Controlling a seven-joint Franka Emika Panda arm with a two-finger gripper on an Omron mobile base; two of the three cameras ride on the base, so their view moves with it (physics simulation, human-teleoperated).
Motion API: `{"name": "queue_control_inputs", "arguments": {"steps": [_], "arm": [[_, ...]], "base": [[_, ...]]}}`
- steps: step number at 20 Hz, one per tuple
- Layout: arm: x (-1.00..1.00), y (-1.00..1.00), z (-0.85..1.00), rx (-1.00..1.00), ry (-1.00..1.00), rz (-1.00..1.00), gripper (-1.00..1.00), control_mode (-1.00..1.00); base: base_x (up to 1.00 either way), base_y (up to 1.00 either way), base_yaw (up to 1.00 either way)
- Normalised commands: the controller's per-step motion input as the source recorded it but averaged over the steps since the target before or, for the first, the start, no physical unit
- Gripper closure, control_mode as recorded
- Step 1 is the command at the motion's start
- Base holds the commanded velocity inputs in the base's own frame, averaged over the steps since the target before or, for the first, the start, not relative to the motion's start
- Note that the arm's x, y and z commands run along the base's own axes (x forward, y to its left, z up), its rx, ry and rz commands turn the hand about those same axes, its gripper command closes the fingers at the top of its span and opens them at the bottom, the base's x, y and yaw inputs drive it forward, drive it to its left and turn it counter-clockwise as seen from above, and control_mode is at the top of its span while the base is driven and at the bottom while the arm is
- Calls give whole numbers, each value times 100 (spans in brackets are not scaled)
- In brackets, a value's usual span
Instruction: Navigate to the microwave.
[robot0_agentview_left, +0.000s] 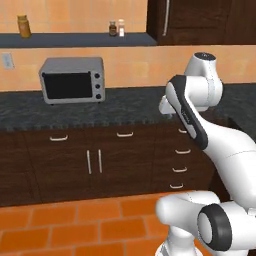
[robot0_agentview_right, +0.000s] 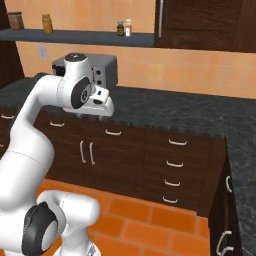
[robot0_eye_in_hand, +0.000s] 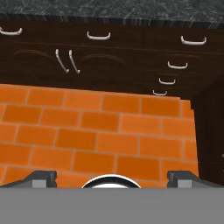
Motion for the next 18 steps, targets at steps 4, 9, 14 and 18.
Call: {"name": "queue_control_inputs", "arguments": {"steps": [4,9,14,18], "arm": [[0,0,0,0,0,0,-100,100],[0,0,0,0,0,0,-100,100],[0,0,0,0,0,0,-100,100],[0,0,0,0,0,0,-100,100]], "base": [[100,4,0],[100,67,-7],[21,100,-7],[-84,100,-6]]}}
